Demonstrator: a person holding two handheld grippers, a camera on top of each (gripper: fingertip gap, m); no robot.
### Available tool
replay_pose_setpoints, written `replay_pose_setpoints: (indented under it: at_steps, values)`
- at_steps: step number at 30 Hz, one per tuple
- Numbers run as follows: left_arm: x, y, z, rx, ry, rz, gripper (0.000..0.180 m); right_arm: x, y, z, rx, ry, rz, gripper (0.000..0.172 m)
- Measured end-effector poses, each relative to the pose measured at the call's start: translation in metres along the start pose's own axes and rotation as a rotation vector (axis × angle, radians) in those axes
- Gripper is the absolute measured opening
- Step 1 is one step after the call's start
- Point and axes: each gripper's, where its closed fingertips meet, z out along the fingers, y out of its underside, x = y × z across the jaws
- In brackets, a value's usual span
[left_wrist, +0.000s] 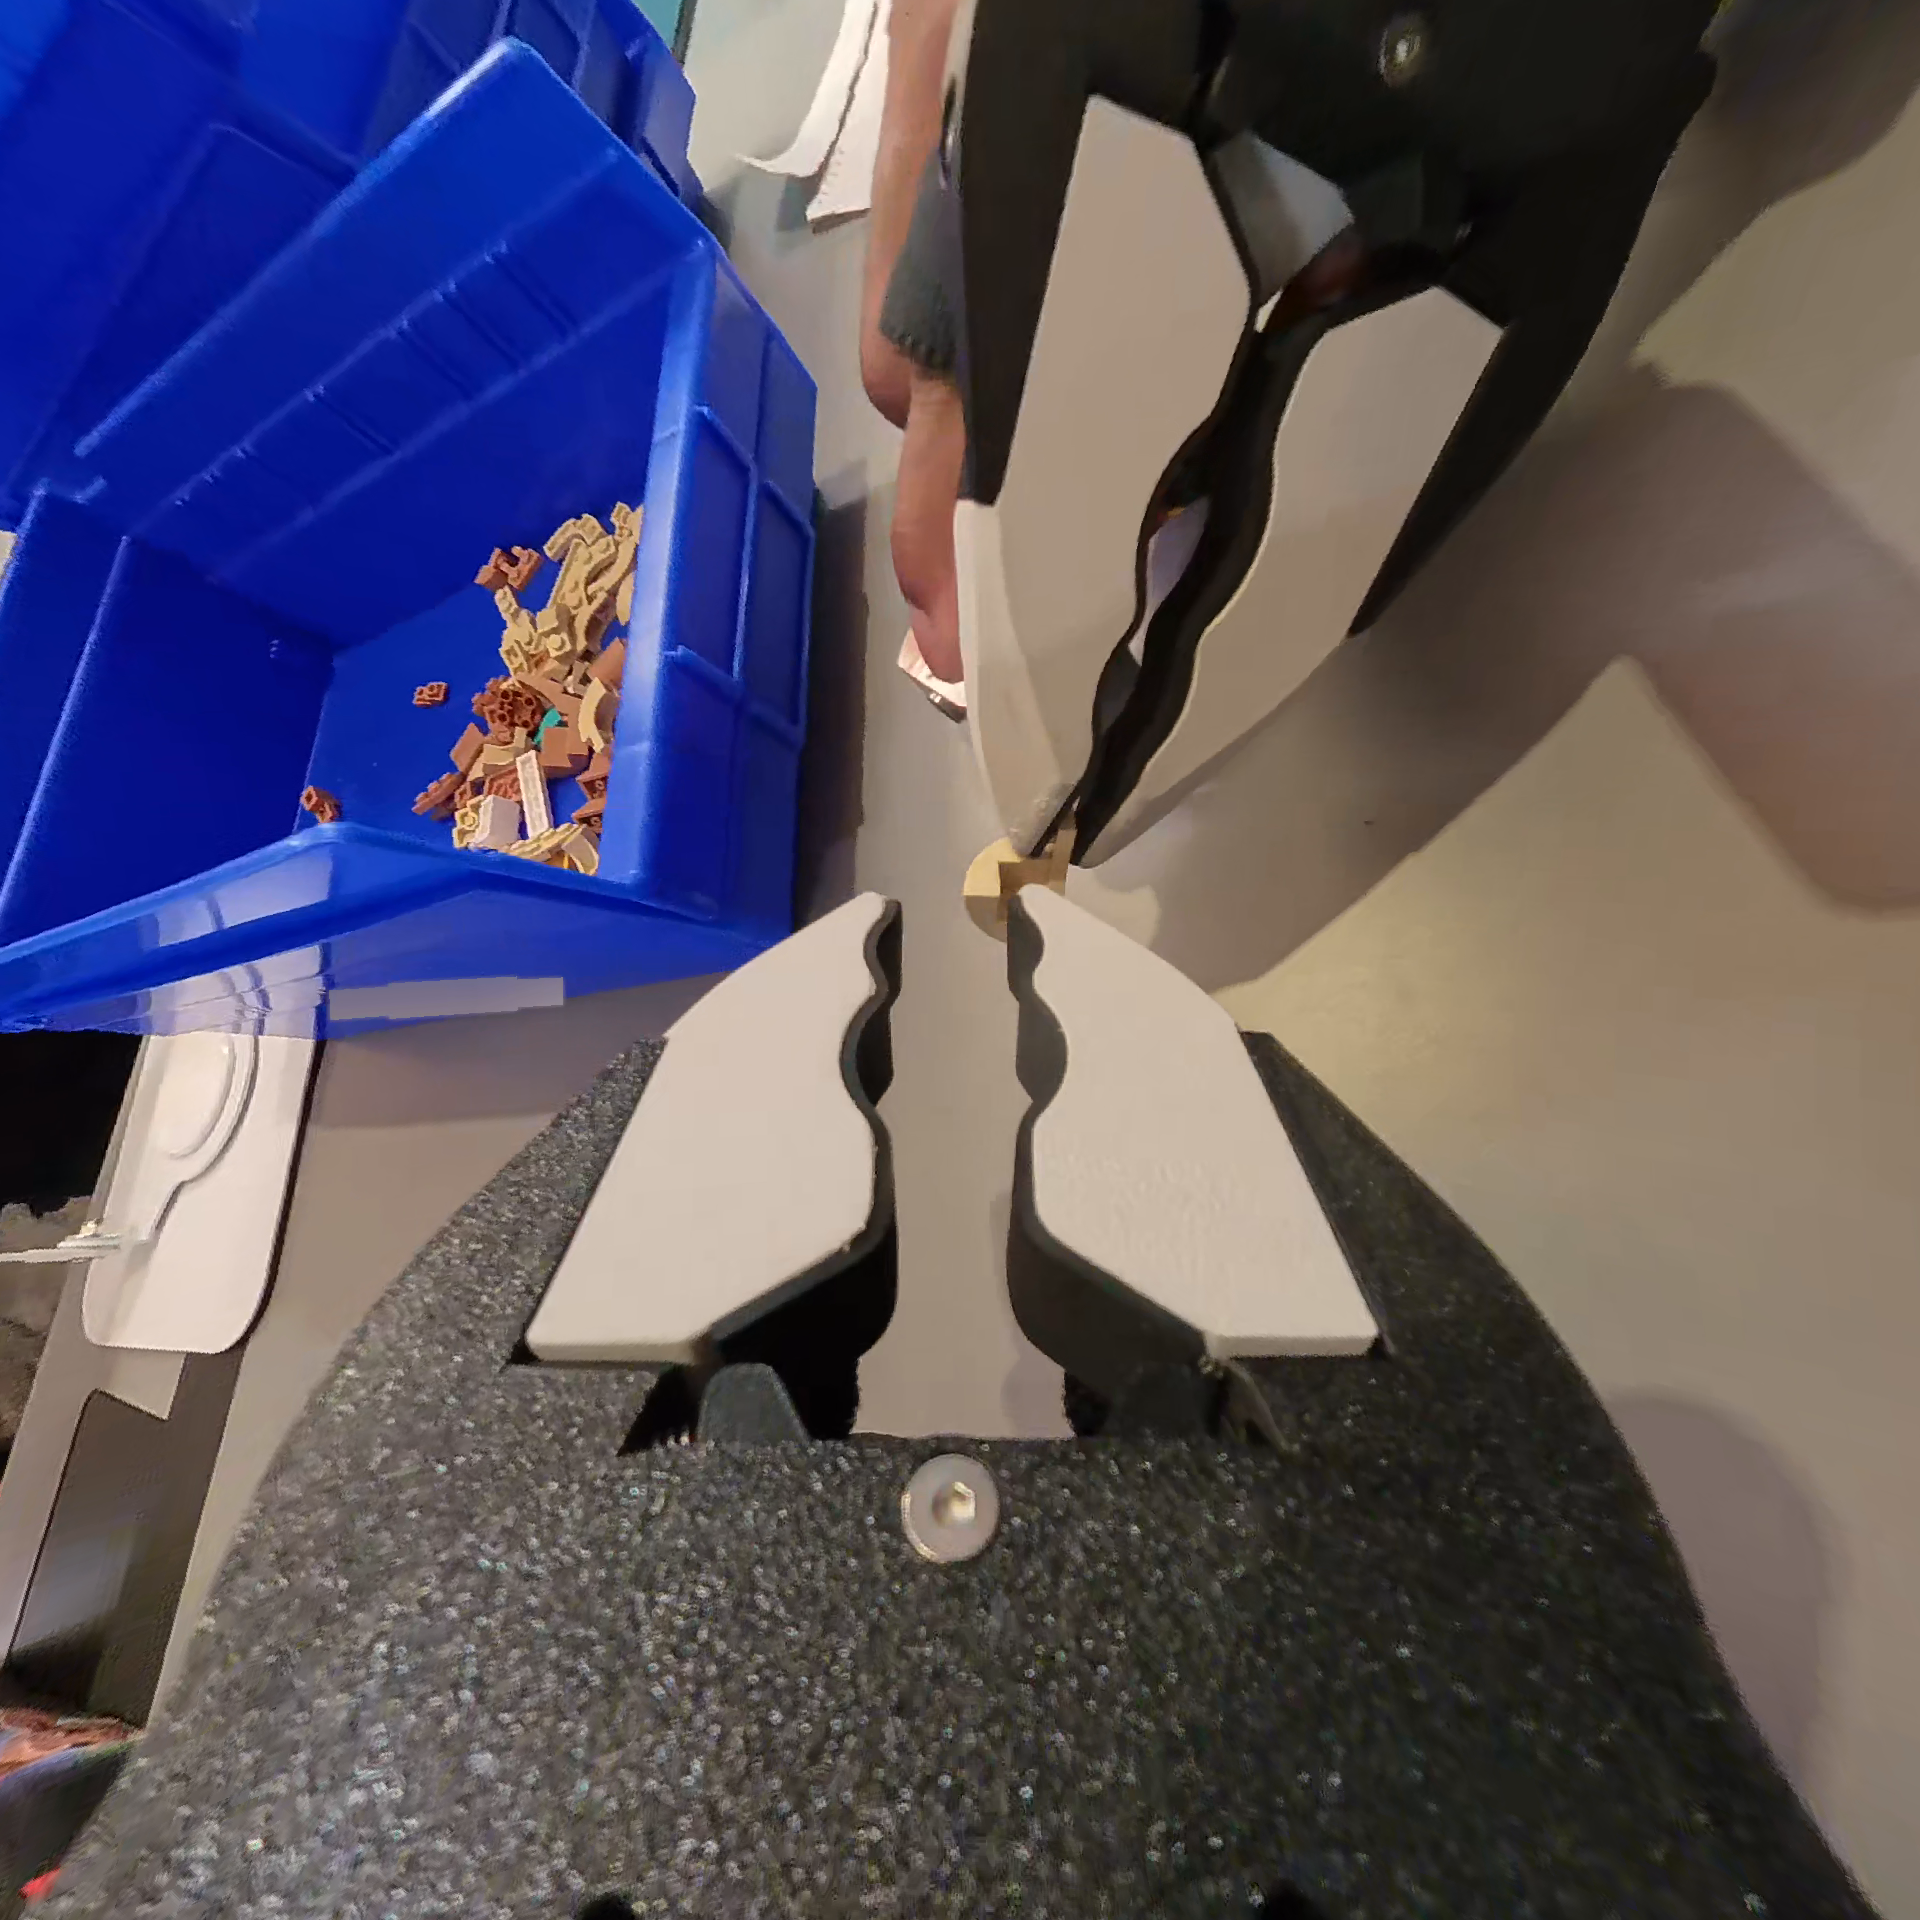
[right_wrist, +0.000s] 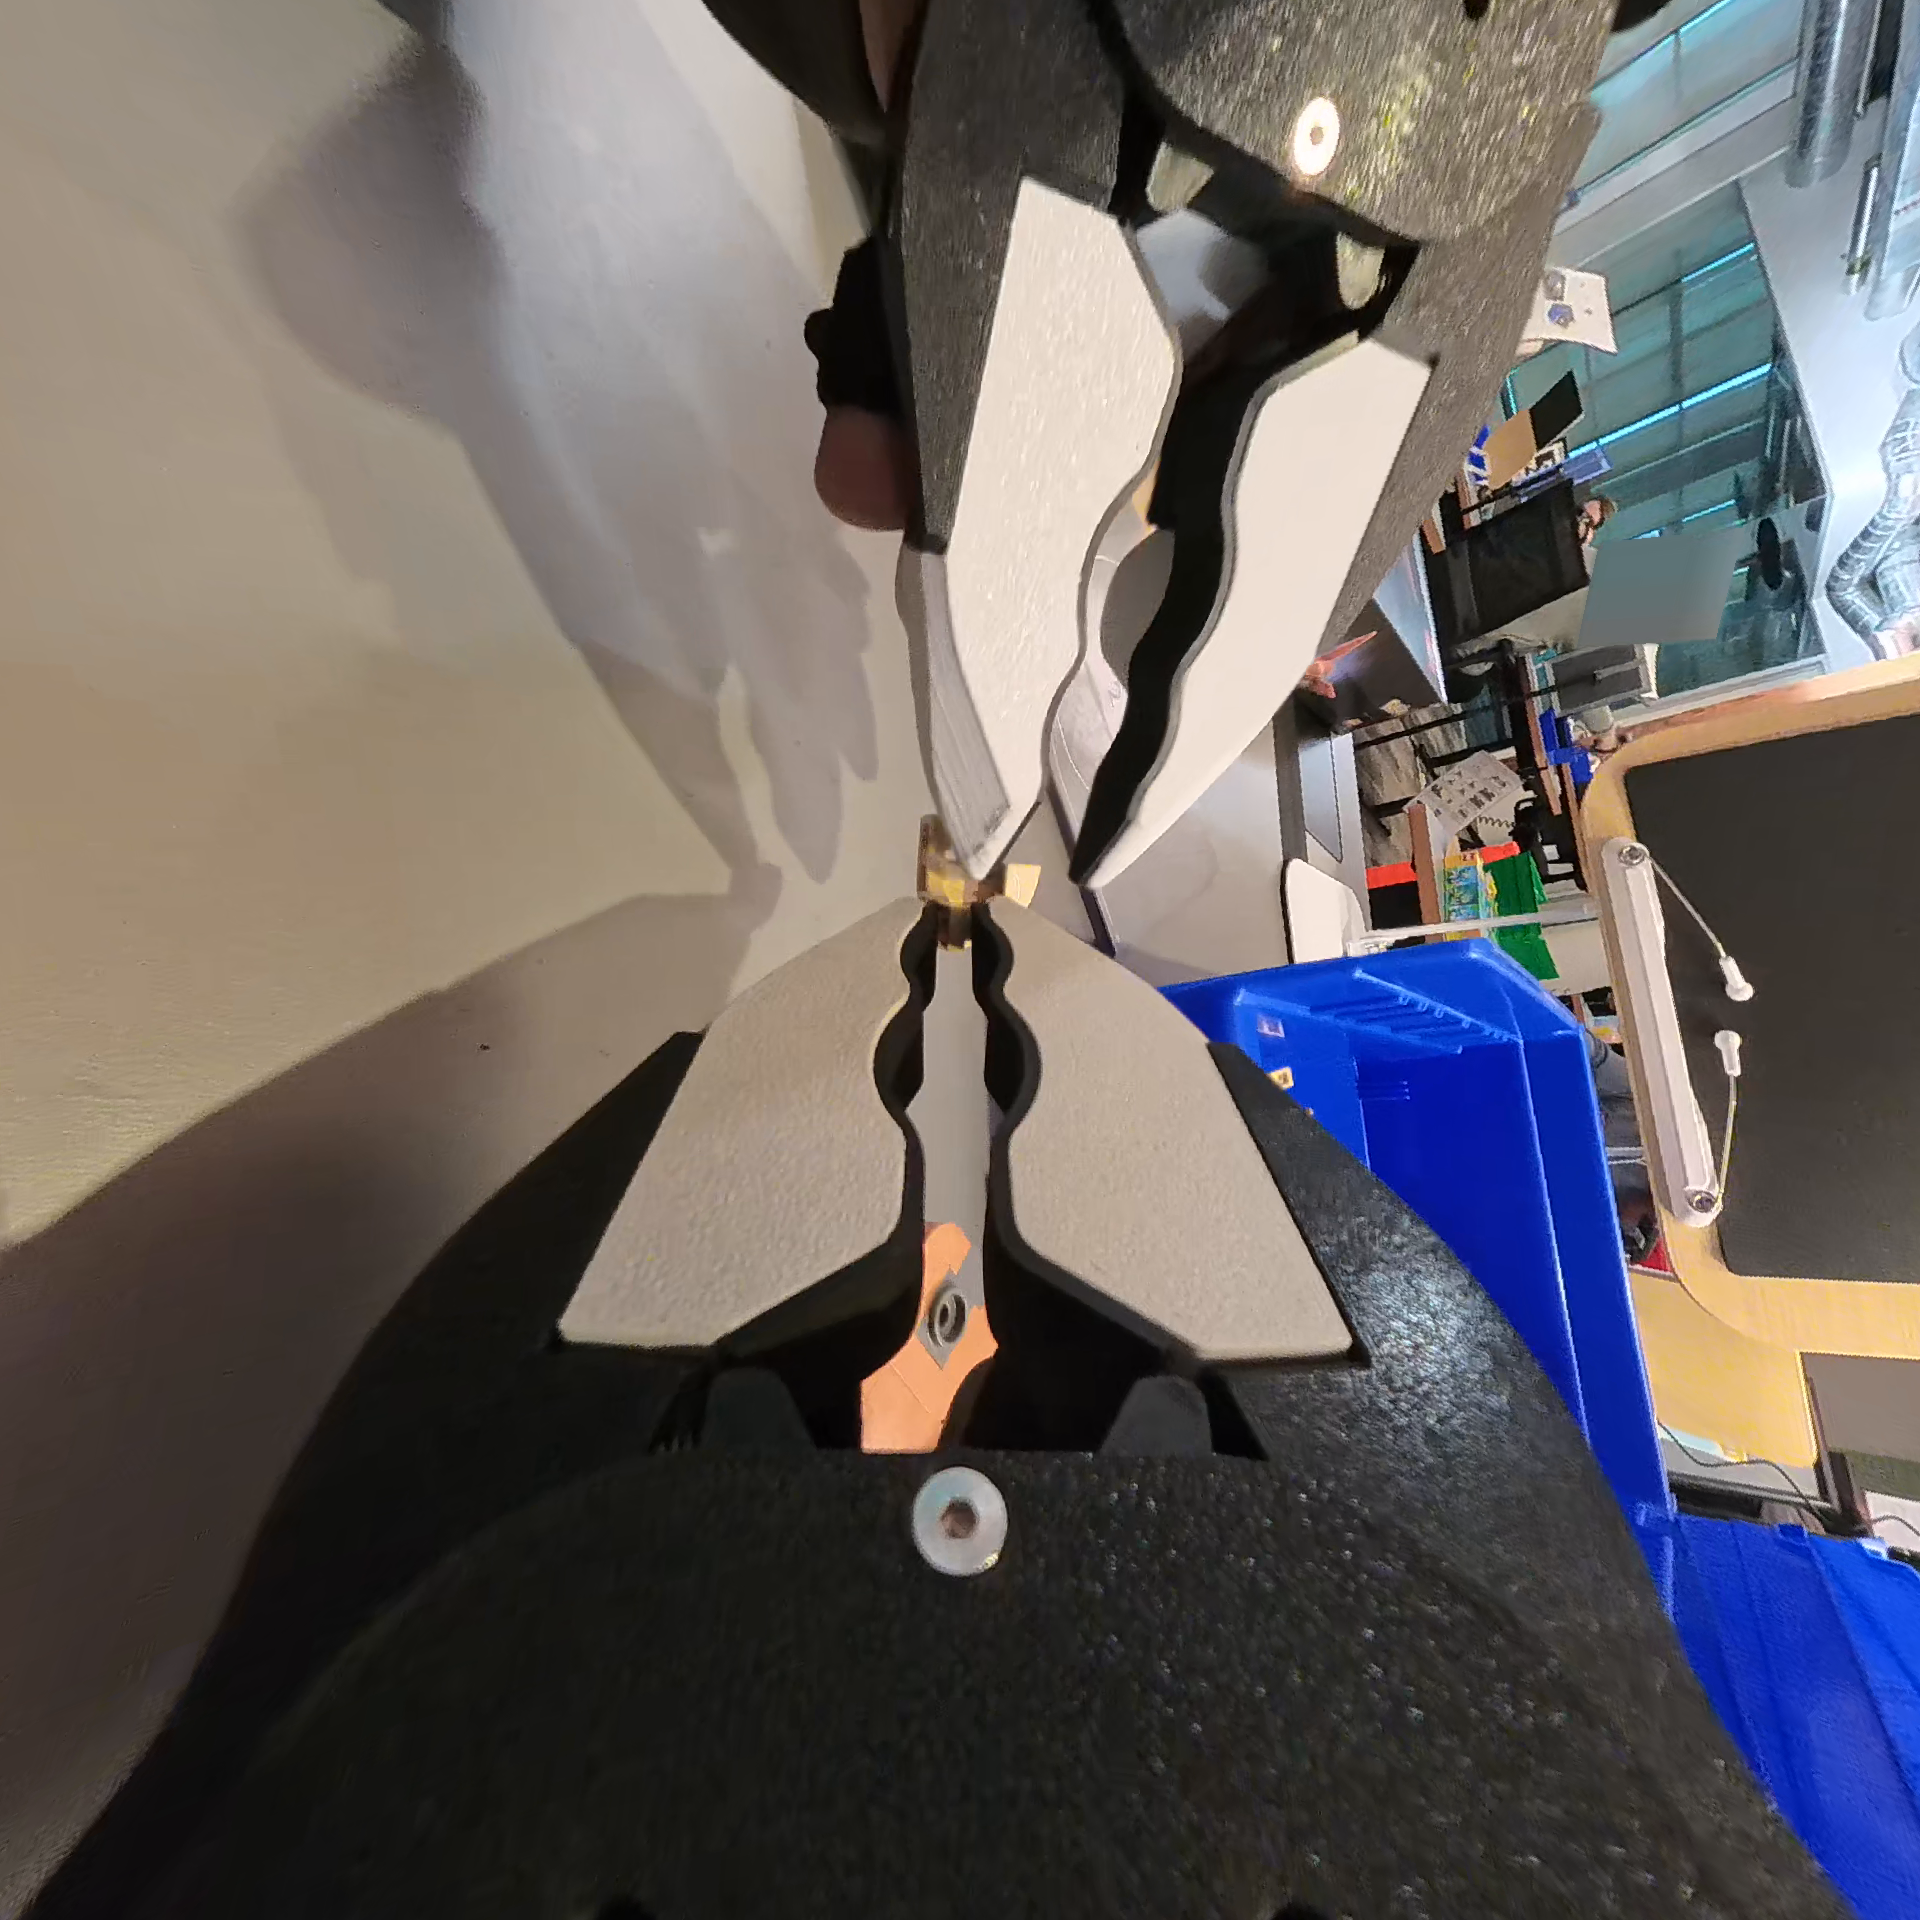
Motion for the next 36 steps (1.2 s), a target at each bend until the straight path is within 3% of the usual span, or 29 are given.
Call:
replay_pose_setpoints:
  at_steps: [7,13,21,36]
  values:
    - [0.008,-0.003,0.002,0.037,0.060,-0.001,0.006,-0.003,-0.005,-0.003,0.027,-0.010,-0.028,0.006]
    - [-0.001,-0.009,0.000,0.033,-0.015,0.025,0.006,0.008,-0.002,-0.005,0.008,0.050,-0.035,0.006]
    - [-0.008,-0.010,0.005,0.033,-0.018,-0.105,0.006,0.013,0.004,-0.005,-0.049,0.099,-0.088,0.006]
    - [-0.023,-0.020,0.009,0.074,-0.138,-0.120,0.006,0.028,0.011,-0.012,-0.085,0.178,-0.109,0.005]
